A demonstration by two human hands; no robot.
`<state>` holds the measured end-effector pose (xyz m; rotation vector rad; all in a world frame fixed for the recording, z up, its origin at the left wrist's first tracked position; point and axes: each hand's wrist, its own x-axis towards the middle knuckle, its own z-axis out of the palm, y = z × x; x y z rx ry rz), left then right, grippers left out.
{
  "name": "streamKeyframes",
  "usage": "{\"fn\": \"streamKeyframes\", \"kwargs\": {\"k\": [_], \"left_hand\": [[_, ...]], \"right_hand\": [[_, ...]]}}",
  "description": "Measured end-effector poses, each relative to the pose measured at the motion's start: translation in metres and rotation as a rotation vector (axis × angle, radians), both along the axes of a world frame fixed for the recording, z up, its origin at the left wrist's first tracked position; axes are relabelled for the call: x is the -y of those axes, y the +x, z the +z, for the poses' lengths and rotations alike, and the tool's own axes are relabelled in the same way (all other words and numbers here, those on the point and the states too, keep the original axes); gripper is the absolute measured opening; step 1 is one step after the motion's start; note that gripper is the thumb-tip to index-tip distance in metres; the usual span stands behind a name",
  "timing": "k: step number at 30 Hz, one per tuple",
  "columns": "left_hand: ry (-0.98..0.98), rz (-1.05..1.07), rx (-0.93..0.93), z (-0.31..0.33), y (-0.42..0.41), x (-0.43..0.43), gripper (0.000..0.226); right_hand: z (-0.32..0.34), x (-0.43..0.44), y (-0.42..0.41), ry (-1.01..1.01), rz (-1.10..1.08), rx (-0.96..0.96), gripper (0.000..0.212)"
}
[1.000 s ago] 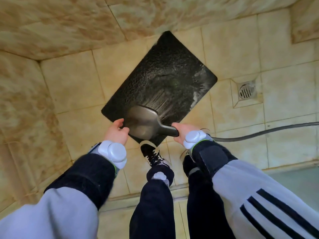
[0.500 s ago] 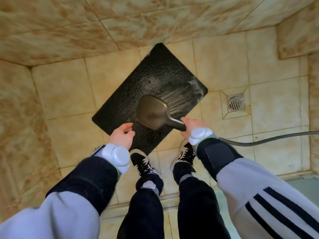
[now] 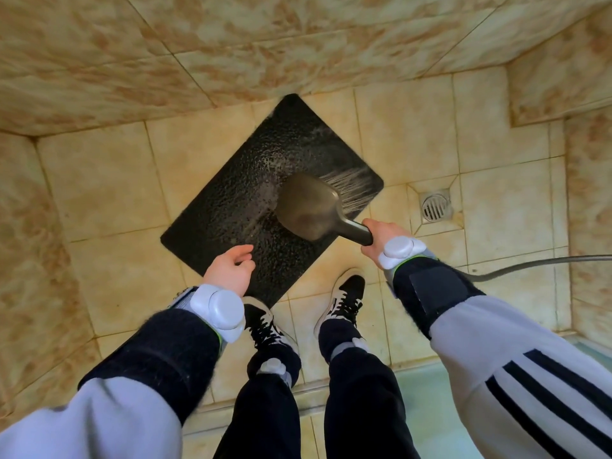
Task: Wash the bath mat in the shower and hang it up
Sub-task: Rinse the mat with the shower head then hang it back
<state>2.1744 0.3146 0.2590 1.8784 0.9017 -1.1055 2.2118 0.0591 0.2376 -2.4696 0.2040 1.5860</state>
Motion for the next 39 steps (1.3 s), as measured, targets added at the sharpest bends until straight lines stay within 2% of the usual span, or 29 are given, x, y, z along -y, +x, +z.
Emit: {"fn": "streamKeyframes", "kwargs": {"k": [9,18,25,32,39], "left_hand": [[-0.002,0.039,0.004,0.005,-0.003,-0.019,0.039],[-0.008,0.071,0.008,0.005,-0.009,-0.040,0.038],[-0.022,0.063,-0.003,0.006,-0.010,-0.041,0.039],[-0.034,0.078,-0.009,0.008,-0.012,-0.044,0.039],[-0.033,0.074,0.001,0.009,-0.012,-0.046,0.039]], "right_hand": [[0.008,-0.029,0.031,0.096,0.038,0.060,0.037],[0.026,-0.077,0.067,0.253,0.103,0.178,0.017],[0.033,-0.098,0.075,0.331,0.136,0.209,0.018],[0.038,-0.102,0.077,0.317,0.159,0.210,0.015],[0.035,-0.099,0.080,0.202,0.123,0.268,0.030]]}}
